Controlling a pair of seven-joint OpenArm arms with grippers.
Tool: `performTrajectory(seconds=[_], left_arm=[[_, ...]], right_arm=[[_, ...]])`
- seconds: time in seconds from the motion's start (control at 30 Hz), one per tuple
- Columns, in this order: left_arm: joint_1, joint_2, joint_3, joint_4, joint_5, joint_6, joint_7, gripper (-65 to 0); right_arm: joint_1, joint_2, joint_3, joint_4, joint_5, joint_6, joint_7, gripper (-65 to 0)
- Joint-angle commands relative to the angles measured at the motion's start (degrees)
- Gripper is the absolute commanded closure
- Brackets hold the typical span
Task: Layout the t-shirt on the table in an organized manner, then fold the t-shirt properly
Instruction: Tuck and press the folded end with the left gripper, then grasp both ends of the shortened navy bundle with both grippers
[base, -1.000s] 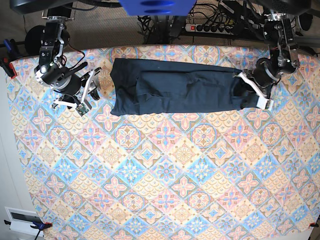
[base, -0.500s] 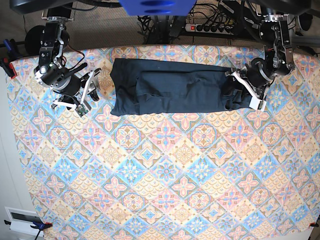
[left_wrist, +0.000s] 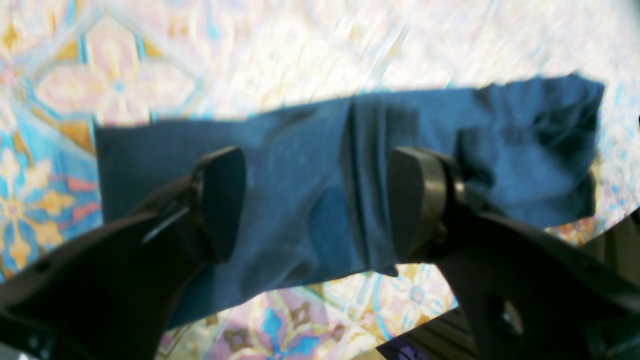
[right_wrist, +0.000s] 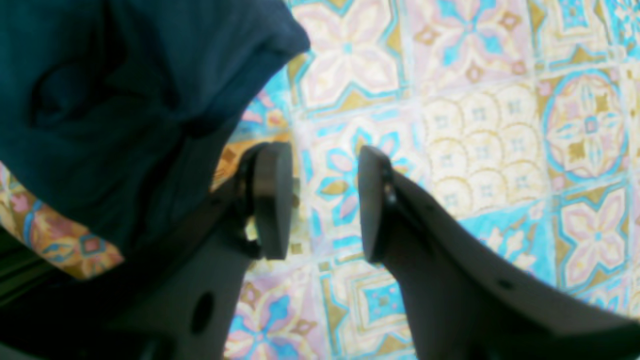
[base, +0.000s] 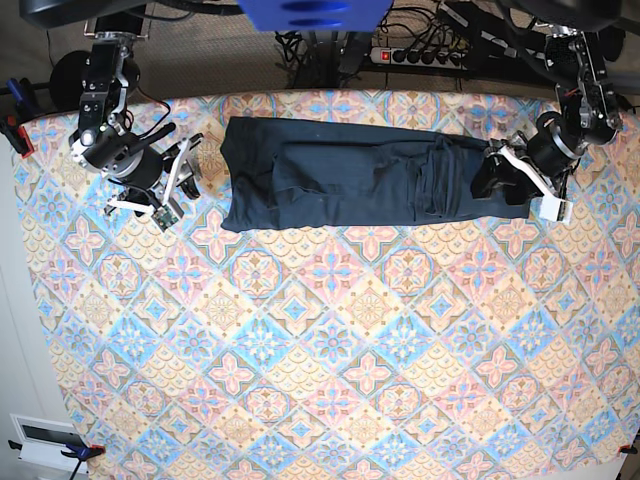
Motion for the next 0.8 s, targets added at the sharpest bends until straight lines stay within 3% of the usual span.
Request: performTrajectory(seconds=[0.0, 0.27, 0.5, 0.77], left_arm=[[-0.3, -1.8, -0.3, -0.5, -0.7, -0.2, -1.0, -43.2], [-0.6, -2.0, -0.1, -2.0, 3.5, -0.2, -1.2, -43.2], [-0.8, 1.2, 5.5, -3.1, 8.3, -0.2, -1.3, -43.2], [-3.1, 4.4, 7.1, -8.5, 8.8, -0.2, -1.4, -43.2]], right_arm=[[0.6, 0.6, 0.1, 1.2, 0.6, -0.1, 1.0, -21.3], [0.6, 0.5, 0.1, 0.8, 1.1, -0.1, -3.3, -21.8], [1.2, 0.2, 0.5, 0.7, 16.8, -0.1, -7.4, -21.9], [0.6, -2.4, 0.6, 0.5, 25.0, -0.1, -7.6, -21.8]])
